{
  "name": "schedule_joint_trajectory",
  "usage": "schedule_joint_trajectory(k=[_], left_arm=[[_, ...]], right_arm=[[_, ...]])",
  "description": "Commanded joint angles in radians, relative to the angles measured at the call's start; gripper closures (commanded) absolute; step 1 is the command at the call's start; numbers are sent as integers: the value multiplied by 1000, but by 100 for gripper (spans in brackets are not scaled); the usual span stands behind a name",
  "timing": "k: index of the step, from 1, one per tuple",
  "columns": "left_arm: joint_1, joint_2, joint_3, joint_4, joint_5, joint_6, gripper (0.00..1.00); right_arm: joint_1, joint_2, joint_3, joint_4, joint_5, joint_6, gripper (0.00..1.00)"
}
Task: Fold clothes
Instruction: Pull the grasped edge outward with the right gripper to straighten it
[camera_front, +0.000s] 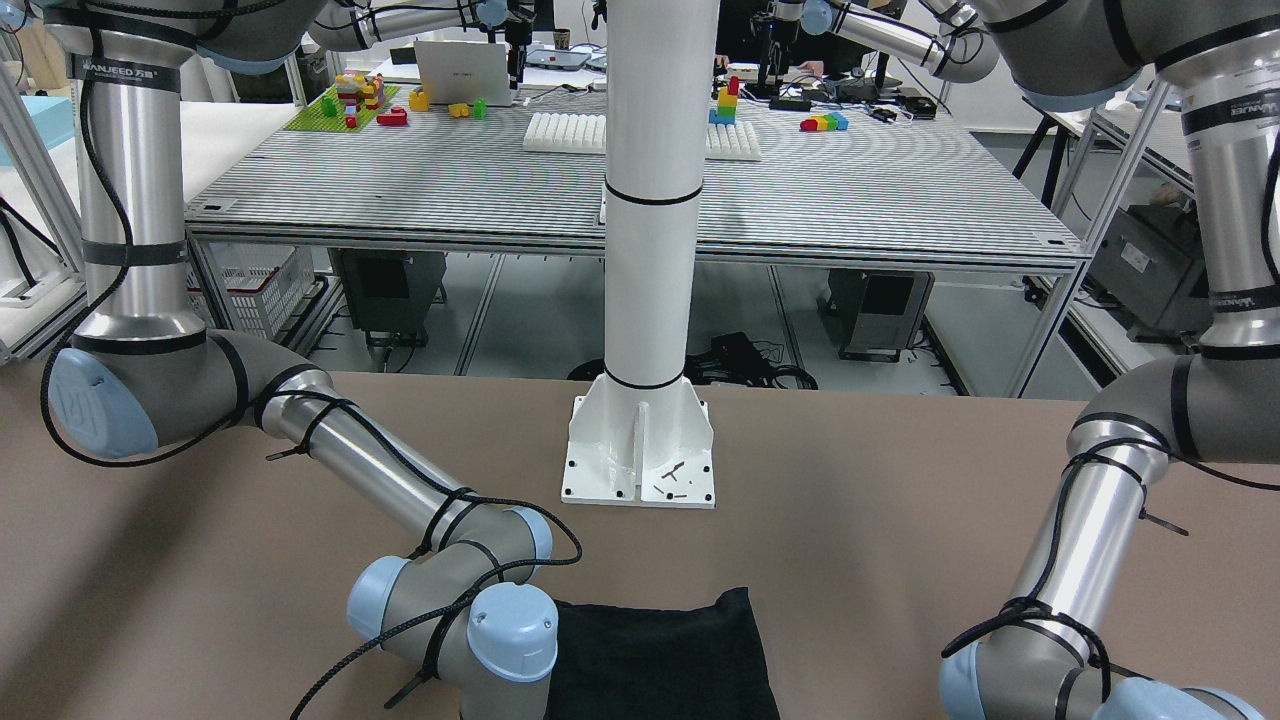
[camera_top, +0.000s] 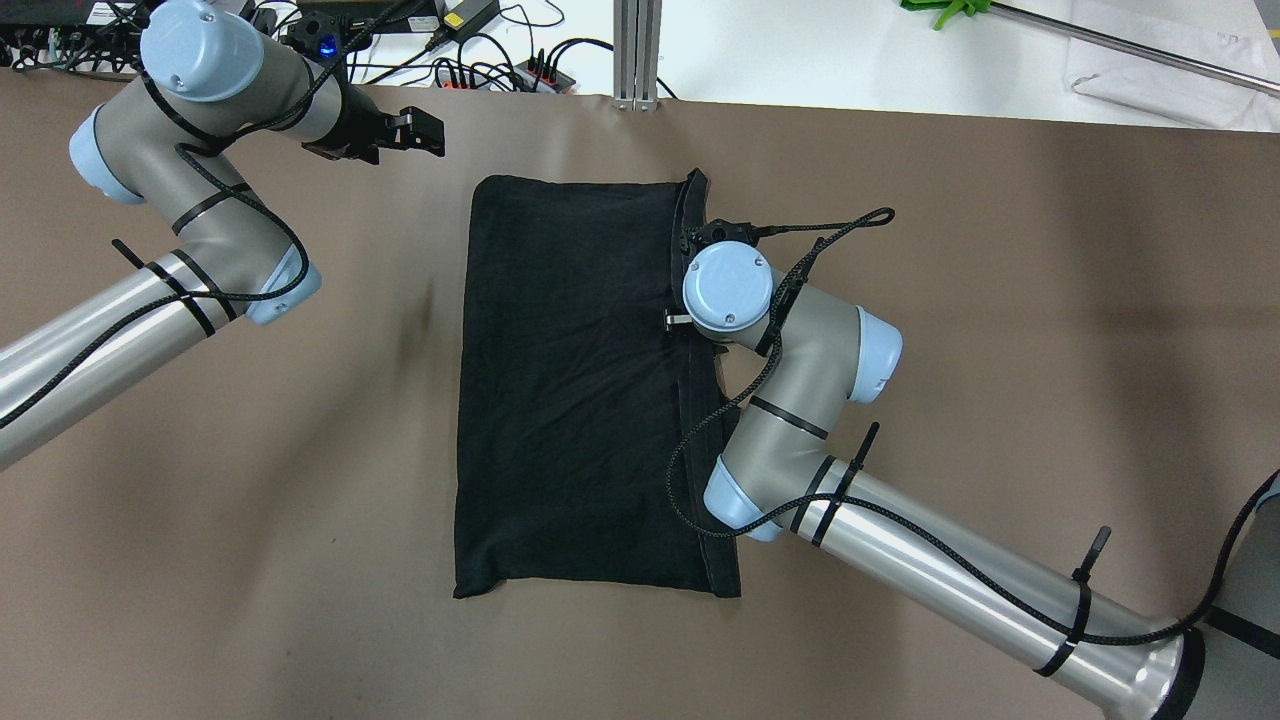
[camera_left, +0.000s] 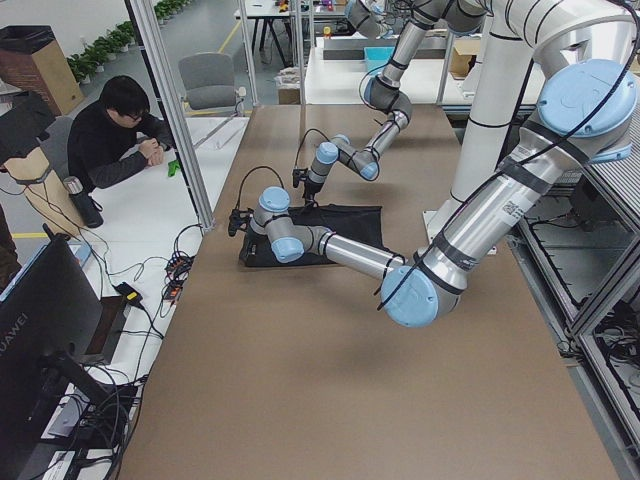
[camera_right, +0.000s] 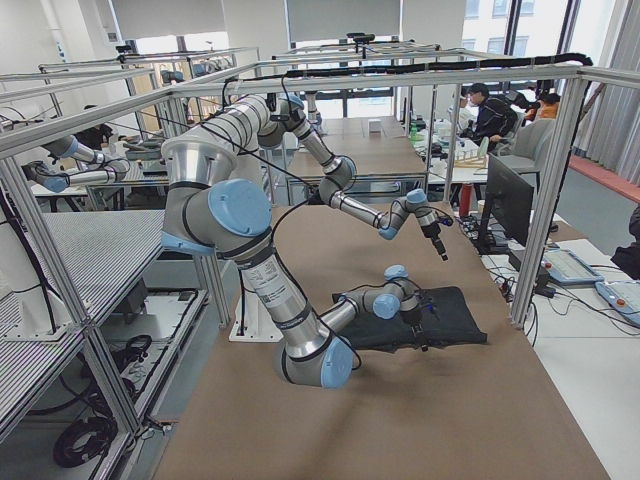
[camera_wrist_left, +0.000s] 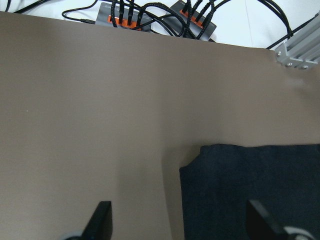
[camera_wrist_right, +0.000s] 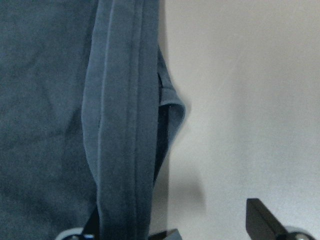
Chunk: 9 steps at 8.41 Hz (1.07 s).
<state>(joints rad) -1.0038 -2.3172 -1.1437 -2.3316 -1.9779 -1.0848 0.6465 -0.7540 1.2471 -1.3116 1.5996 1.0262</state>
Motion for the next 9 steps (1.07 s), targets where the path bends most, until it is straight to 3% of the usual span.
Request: schedule_joint_trajectory(k=[1, 5, 9], left_arm=[[4, -1, -1, 0, 1, 0, 6], [5, -1, 5, 1, 2, 2, 6], [4, 2, 9, 0, 2, -3, 6]], right_arm=[[21, -10, 11, 0, 22, -15, 6], [39, -45, 31, 2, 39, -51, 6], [77, -152, 144, 2, 74, -145, 6]])
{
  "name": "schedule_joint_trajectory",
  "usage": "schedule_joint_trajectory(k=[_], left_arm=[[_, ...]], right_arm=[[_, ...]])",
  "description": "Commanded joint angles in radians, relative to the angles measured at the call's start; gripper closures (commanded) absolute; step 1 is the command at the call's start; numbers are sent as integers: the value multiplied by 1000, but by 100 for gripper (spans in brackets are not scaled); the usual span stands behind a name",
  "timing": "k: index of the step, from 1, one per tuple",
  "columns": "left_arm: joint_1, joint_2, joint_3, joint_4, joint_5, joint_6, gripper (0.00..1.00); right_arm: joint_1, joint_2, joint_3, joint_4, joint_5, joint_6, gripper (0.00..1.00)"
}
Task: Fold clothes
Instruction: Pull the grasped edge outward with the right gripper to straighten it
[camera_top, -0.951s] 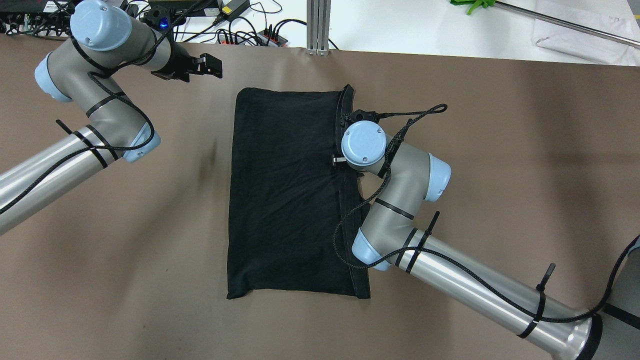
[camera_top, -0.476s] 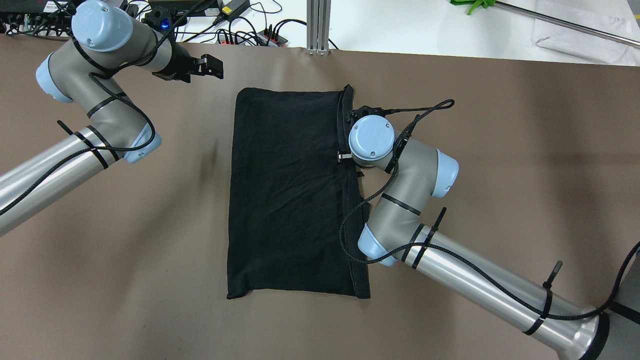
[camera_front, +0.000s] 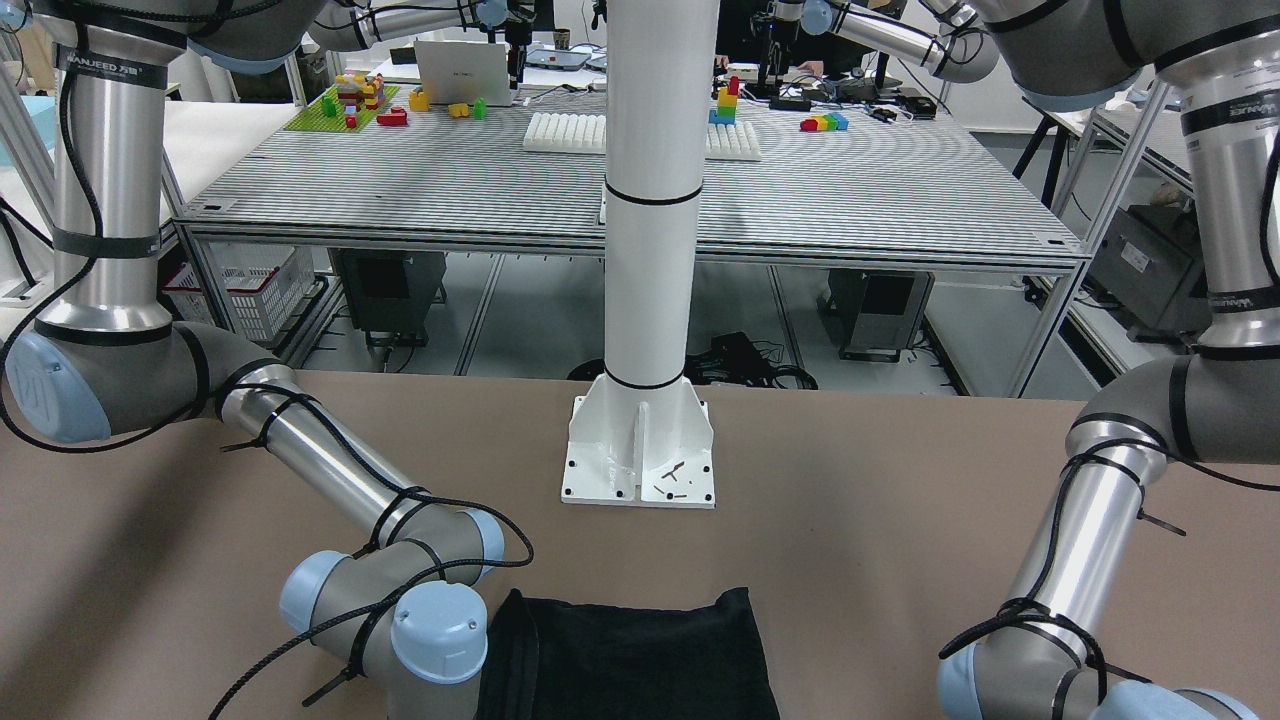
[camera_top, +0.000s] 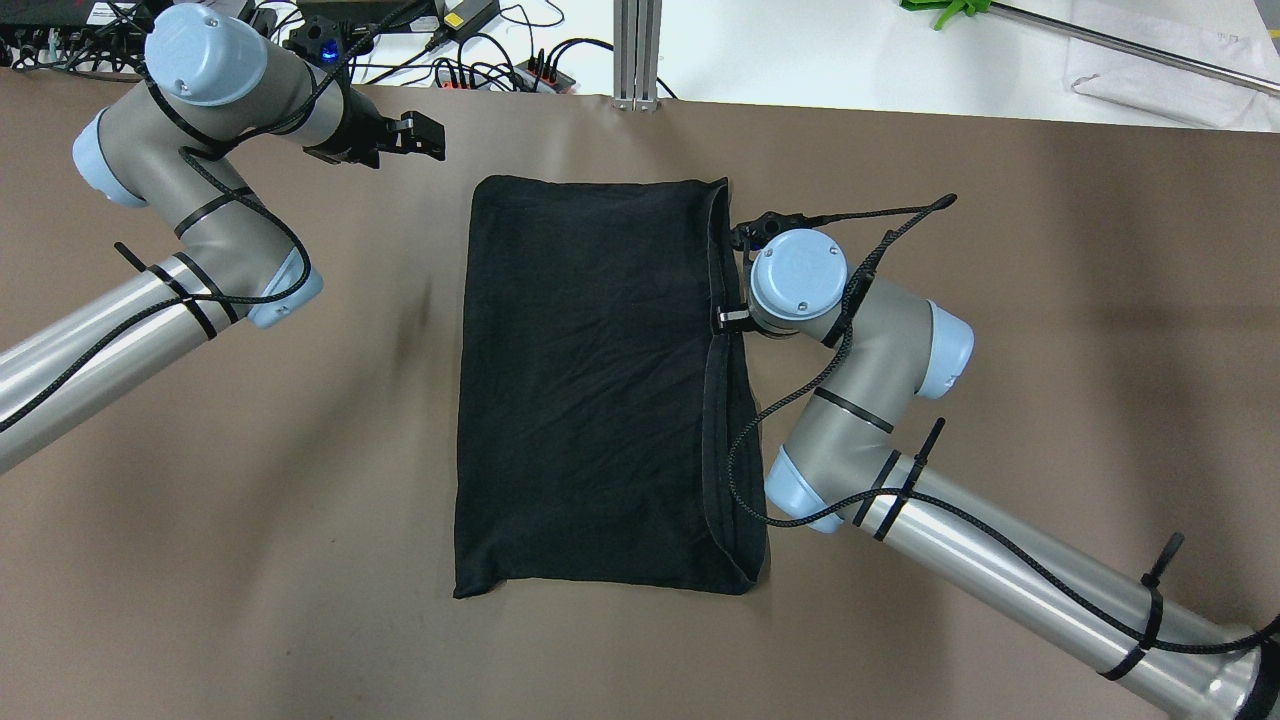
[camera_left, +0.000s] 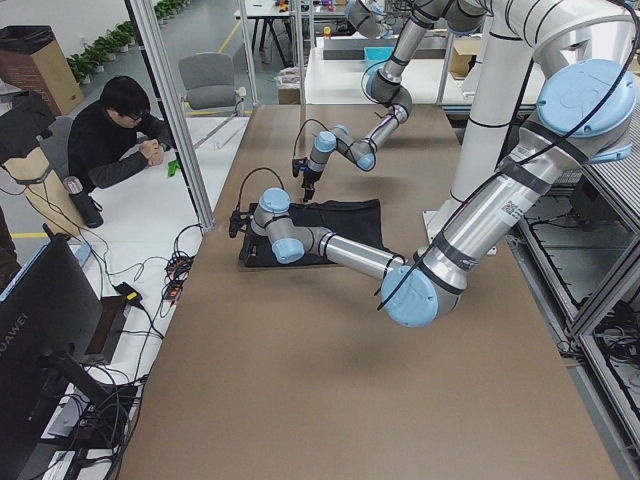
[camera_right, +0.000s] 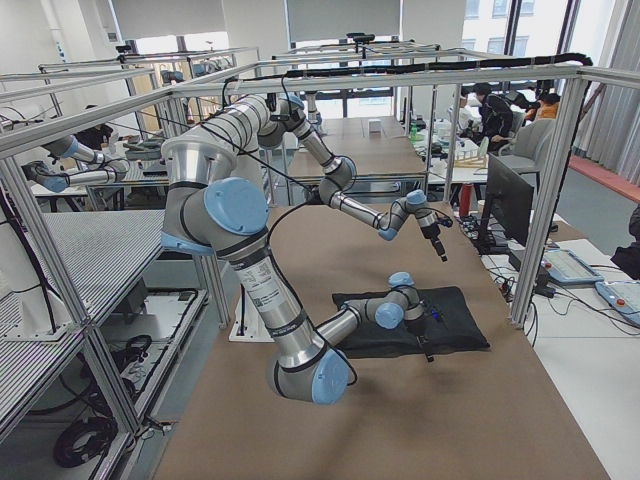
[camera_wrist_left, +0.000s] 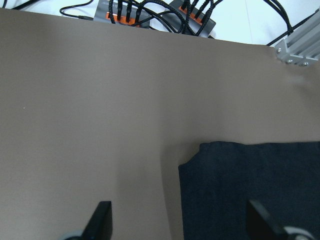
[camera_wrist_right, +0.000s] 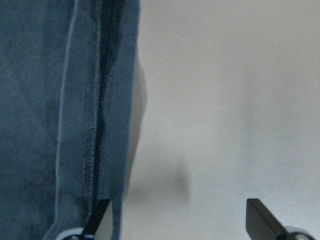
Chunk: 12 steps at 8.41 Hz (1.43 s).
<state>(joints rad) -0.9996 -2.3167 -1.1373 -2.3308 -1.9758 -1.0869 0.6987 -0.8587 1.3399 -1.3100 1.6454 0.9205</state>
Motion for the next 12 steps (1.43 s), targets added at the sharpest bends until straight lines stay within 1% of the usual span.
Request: schedule_joint_trajectory(k=[1, 2, 5, 7, 8, 12], left_arm=[[-1, 3, 2, -1, 6, -1, 6], [-1, 3, 2, 1, 8, -1, 6], [-1, 7, 4, 1, 9, -1, 6], [1, 7, 4, 1, 15, -1, 6], [1, 8, 4, 1, 15, -1, 6], [4, 8, 13, 2, 29, -1, 6]], right_arm=[[45, -60, 68, -1, 60, -55, 6], [45, -57, 70, -2, 73, -55, 6], [42, -19, 59, -2, 67, -8, 6], [33, 32, 3, -3, 65, 37, 6], [28, 41, -7, -2, 65, 43, 6], [-14, 43, -13, -2, 50, 72, 6]])
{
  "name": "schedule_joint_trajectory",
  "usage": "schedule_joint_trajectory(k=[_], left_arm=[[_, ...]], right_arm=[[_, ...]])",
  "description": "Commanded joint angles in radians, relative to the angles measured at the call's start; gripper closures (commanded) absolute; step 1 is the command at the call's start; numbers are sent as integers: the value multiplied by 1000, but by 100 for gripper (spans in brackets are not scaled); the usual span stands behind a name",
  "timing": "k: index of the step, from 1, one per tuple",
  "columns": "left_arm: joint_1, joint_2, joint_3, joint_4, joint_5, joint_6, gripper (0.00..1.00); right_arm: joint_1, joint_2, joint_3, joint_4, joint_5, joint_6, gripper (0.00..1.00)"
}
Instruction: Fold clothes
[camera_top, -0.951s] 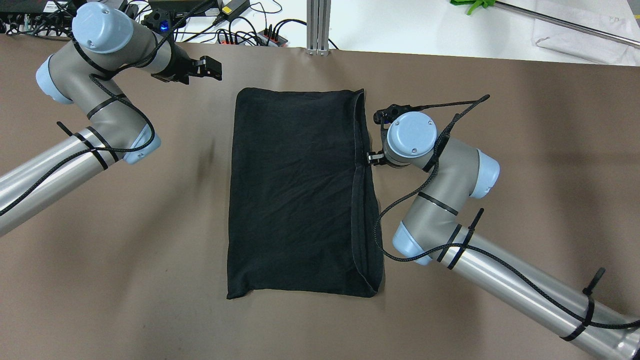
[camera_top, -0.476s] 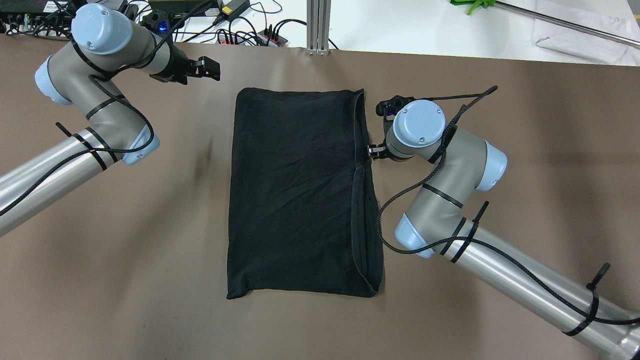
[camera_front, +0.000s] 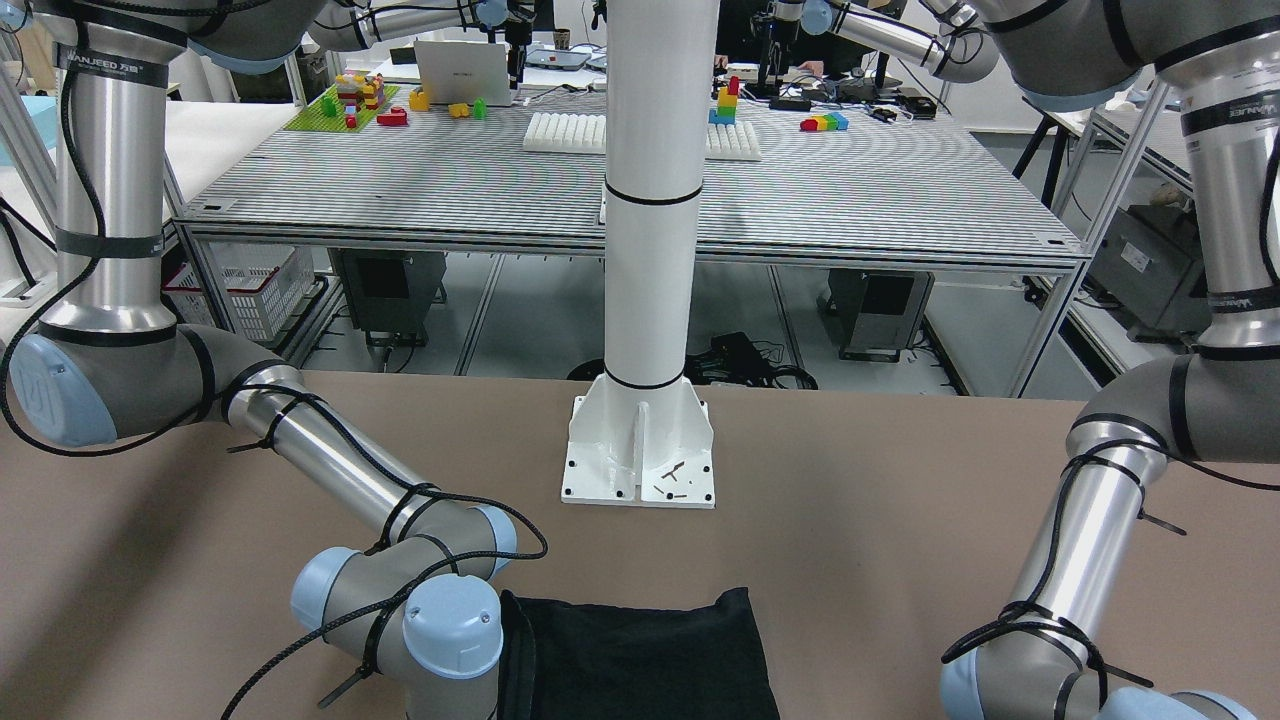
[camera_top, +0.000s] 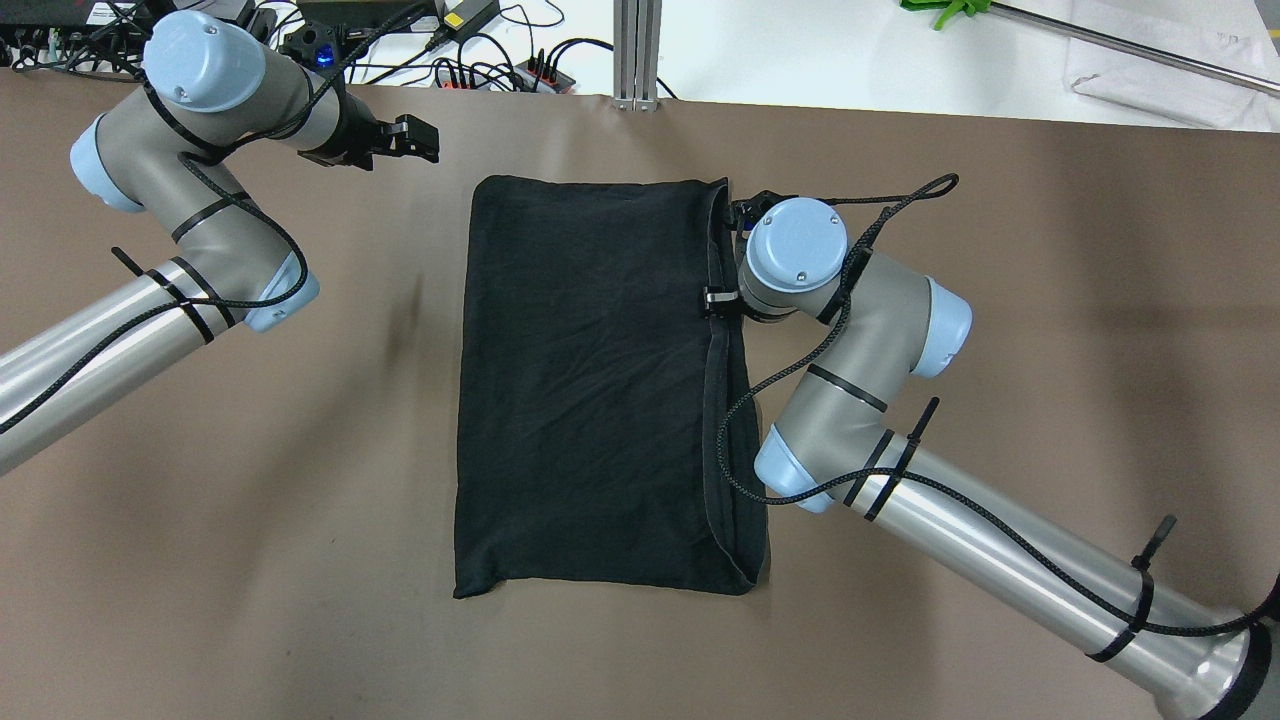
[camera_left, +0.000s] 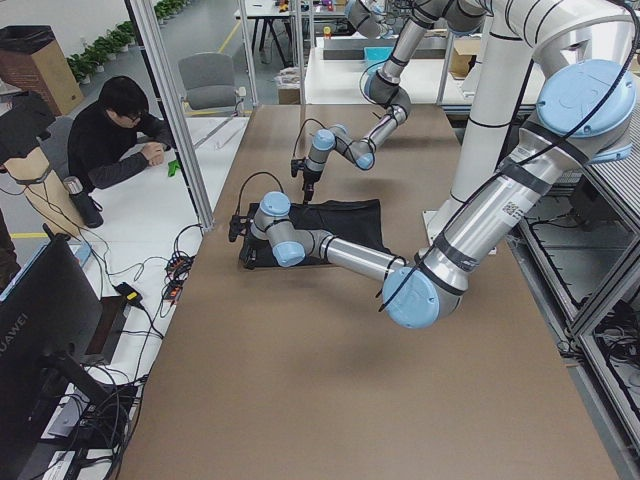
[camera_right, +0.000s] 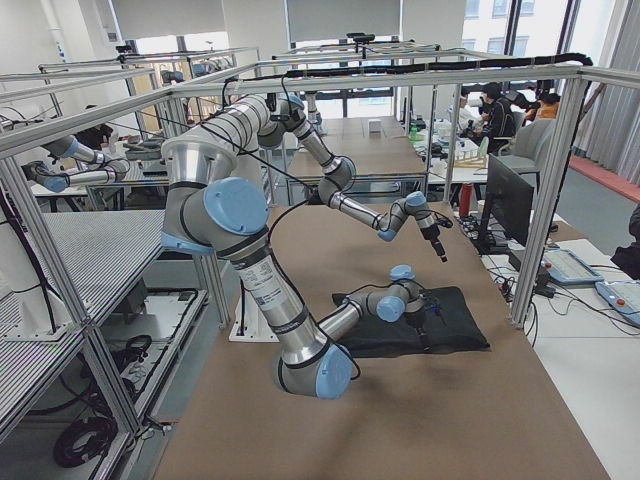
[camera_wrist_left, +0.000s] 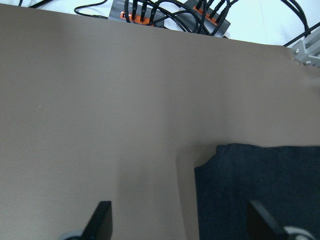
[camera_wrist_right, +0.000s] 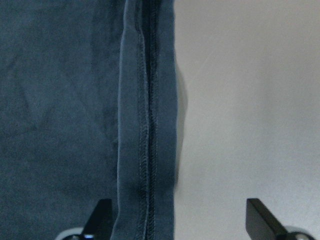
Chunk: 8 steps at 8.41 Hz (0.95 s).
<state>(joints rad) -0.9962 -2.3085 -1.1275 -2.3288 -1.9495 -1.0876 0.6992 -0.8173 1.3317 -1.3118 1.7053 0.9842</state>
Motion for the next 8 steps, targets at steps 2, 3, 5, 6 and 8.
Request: schedule_joint_trajectory(k=[2, 3, 5, 6, 8], left_arm=[[1, -2, 9, 0, 3, 0, 6], [1, -2, 11, -1, 3, 0, 6], [1, -5, 17, -1, 7, -2, 6], [1, -5, 17, -1, 7, -2, 6], [2, -5, 18, -1, 9, -2, 6]], right_arm=[[-26, 1, -8, 0, -10, 16, 6], [-27, 4, -17, 2, -12, 16, 6], [-29, 36, -78, 37, -32, 16, 6], [-29, 29, -86, 57, -32, 14, 6], [-27, 26, -86, 57, -32, 1, 6]])
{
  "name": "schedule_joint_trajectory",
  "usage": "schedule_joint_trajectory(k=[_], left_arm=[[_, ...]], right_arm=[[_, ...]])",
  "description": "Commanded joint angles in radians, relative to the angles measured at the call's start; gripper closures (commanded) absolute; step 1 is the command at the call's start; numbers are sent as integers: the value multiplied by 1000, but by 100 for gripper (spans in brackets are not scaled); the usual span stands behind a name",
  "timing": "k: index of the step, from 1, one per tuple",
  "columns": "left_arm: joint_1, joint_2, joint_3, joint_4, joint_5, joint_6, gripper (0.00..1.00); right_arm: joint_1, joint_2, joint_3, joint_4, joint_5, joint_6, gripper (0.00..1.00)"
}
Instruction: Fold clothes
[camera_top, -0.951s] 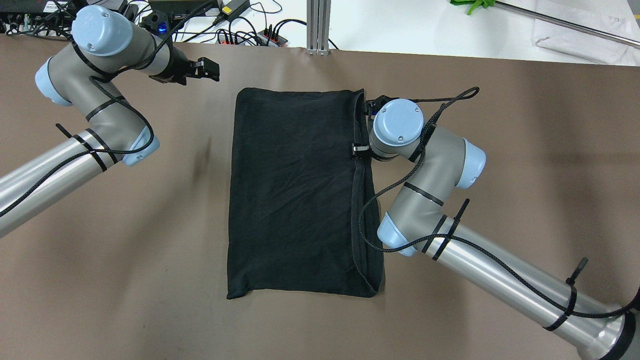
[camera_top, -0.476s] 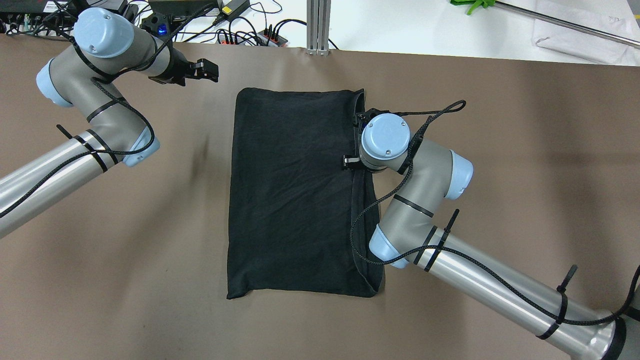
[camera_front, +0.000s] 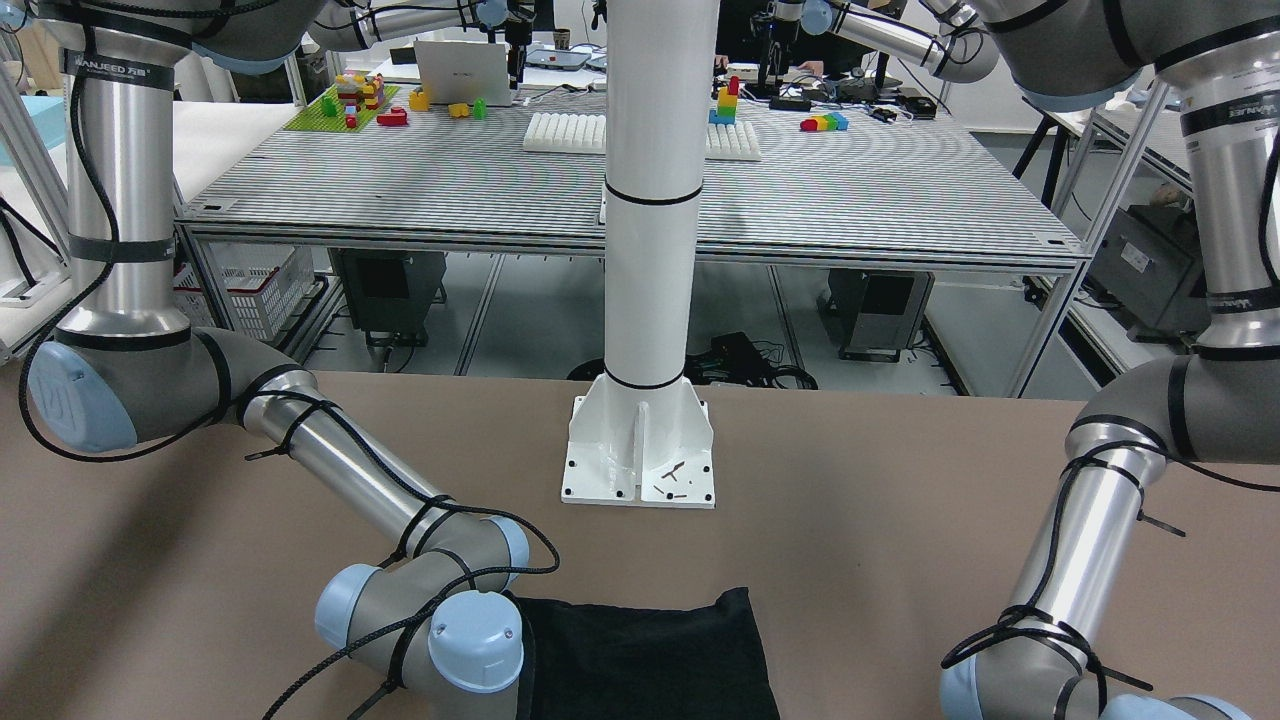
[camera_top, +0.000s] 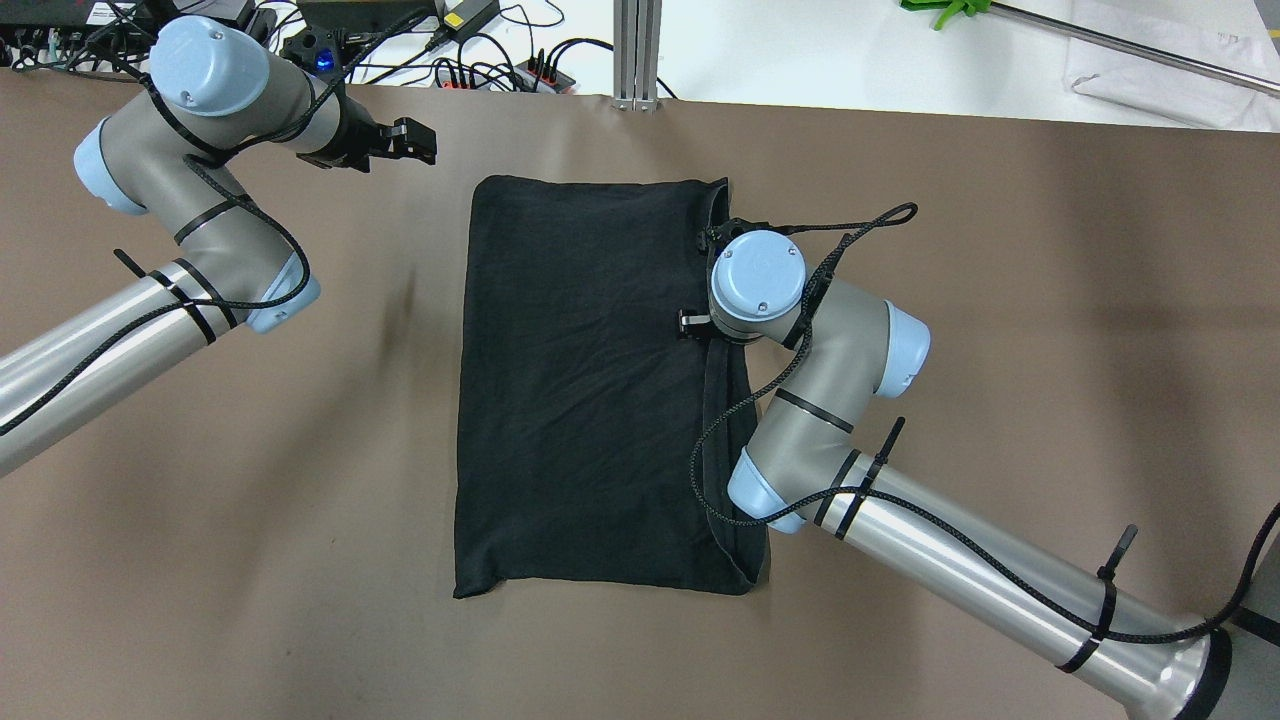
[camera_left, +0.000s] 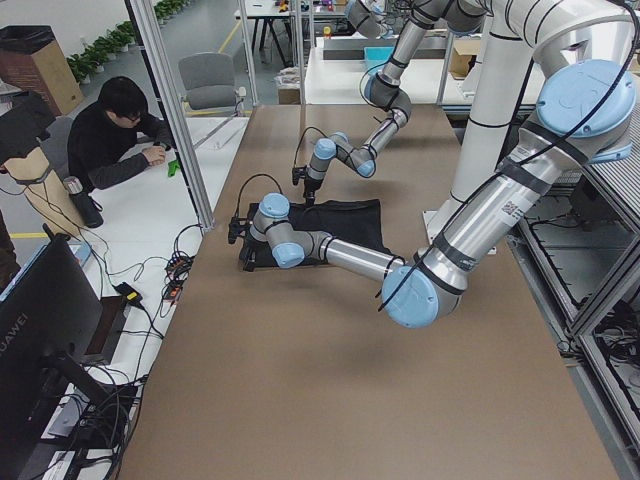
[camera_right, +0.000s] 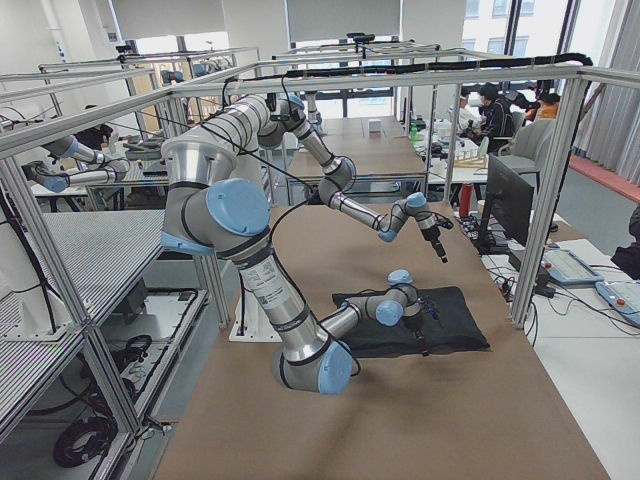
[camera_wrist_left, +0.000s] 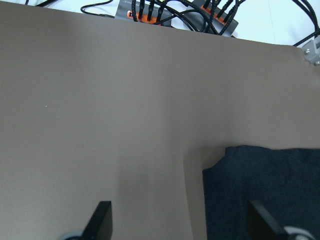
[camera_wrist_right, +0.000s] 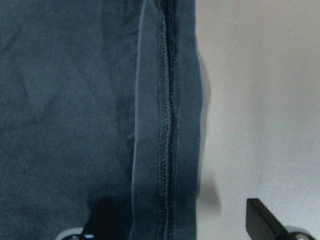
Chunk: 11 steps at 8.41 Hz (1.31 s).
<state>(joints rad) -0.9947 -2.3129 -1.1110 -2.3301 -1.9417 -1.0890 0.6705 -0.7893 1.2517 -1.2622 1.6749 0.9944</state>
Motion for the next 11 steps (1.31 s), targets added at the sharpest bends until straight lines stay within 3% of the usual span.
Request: schedule_joint_trajectory(k=[1, 11], left_arm=[[2, -2, 3, 0, 1, -2, 6], [24, -13, 2, -3, 3, -22, 6]], right_arm=[[3, -4, -3, 9, 0, -11, 6], [44, -146, 146, 12, 52, -83, 6]])
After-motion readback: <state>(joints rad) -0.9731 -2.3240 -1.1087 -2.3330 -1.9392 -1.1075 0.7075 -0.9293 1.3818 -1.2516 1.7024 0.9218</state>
